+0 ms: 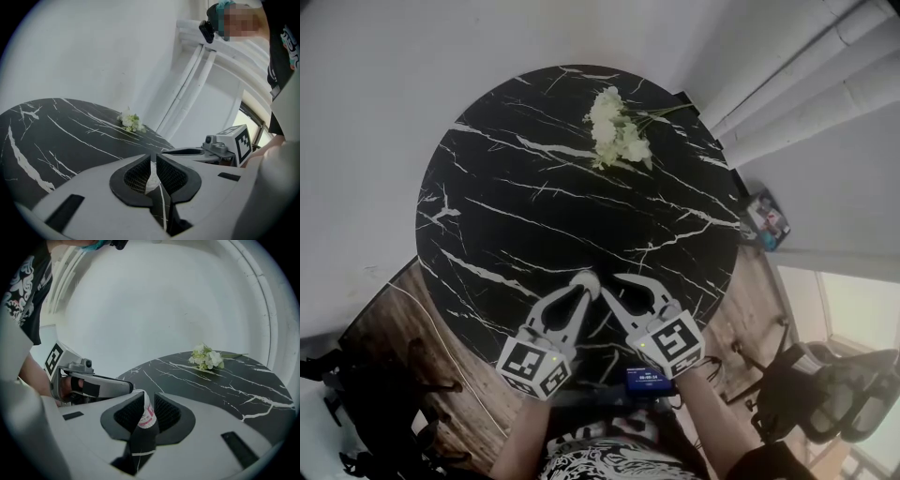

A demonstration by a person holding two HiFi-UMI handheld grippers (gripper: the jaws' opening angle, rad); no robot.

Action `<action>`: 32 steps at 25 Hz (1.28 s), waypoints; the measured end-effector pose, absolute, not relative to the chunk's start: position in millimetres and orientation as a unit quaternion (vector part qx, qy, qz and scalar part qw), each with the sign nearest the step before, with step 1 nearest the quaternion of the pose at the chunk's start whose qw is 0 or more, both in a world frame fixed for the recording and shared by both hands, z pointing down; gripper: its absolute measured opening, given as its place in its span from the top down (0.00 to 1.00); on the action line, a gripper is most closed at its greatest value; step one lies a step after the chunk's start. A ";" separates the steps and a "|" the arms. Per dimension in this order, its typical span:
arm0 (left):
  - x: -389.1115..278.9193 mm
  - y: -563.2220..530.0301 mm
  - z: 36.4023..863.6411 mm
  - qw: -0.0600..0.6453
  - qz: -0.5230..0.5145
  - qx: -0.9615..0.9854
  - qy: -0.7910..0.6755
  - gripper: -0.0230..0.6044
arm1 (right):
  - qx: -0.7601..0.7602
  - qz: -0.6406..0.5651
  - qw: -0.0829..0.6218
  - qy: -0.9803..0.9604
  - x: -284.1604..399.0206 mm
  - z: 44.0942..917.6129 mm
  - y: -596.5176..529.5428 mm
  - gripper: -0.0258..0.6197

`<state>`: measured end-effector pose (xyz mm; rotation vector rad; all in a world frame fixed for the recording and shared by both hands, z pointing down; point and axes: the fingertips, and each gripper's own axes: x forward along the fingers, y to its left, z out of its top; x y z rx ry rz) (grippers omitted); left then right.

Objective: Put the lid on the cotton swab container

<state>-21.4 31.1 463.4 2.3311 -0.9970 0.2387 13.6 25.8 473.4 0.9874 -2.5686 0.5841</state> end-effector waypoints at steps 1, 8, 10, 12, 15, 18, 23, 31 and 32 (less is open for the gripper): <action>-22.5 30.6 462.2 0.290 0.090 0.875 -0.378 0.89 | 0.348 0.192 0.170 -0.902 15.6 472.3 25.5 0.87; -31.6 28.8 460.6 0.266 0.112 0.871 -0.398 0.94 | 0.369 0.167 0.188 -0.895 26.2 462.7 23.8 0.92; -31.5 30.0 458.7 0.254 0.122 0.872 -0.401 0.94 | 0.371 0.159 0.192 -0.894 28.7 459.5 26.4 0.92; -30.9 32.1 458.0 0.247 0.130 0.874 -0.398 0.94 | 0.376 0.155 0.192 -0.893 29.8 455.1 29.1 0.92; -29.0 37.3 457.6 0.254 0.132 0.878 -0.384 0.94 | 0.391 0.157 0.181 -0.889 29.1 445.6 31.8 0.92; -26.9 42.6 449.5 0.267 0.111 0.881 -0.374 0.94 | 0.405 0.155 0.172 -0.885 29.8 435.0 37.3 0.92; -33.7 46.1 422.5 0.247 0.065 0.890 -0.378 0.94 | 0.429 0.155 0.164 -0.875 34.5 421.6 52.2 0.92; -36.8 49.6 376.9 0.176 0.064 0.904 -0.385 0.94 | 0.478 0.137 0.145 -0.855 50.6 388.2 71.1 0.92; -37.2 50.0 374.6 0.171 0.069 0.903 -0.388 0.94 | 0.482 0.135 0.144 -0.854 51.5 384.3 73.2 0.92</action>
